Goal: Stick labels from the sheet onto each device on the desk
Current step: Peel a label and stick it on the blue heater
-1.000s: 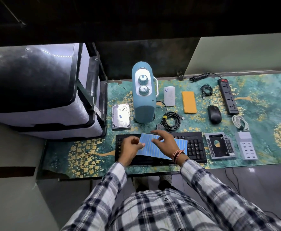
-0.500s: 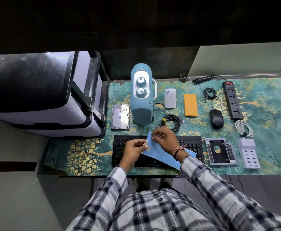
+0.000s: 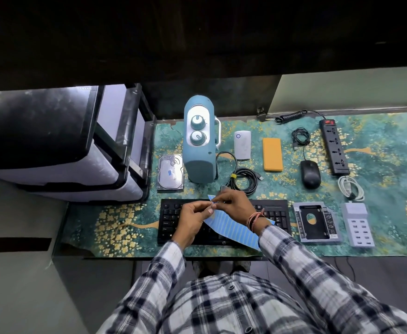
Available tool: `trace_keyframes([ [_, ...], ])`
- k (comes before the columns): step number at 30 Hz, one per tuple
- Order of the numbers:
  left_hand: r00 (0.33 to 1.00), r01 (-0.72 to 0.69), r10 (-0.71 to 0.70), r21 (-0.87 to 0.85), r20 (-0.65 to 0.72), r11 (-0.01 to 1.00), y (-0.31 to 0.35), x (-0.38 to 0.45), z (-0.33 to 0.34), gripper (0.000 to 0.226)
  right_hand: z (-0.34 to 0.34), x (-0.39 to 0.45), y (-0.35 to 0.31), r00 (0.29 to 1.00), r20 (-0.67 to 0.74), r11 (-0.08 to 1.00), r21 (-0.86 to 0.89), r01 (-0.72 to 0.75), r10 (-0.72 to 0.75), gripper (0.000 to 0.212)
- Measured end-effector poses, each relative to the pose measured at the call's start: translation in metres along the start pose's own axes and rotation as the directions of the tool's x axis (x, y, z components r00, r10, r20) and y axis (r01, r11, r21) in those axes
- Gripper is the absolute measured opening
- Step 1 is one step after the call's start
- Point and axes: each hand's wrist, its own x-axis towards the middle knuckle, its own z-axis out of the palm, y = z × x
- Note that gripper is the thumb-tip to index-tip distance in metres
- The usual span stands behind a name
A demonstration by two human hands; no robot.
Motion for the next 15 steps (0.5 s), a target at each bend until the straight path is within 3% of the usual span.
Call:
trace_keyframes([
  [15,0.999,0.0,0.002,0.046,-0.034,0.999,-0.0032,-0.0027,0.0091,0.019,-0.0103,-0.0032,0.0053,0.998,0.047,0.998,0.051,-0.038,0.035,0.014],
])
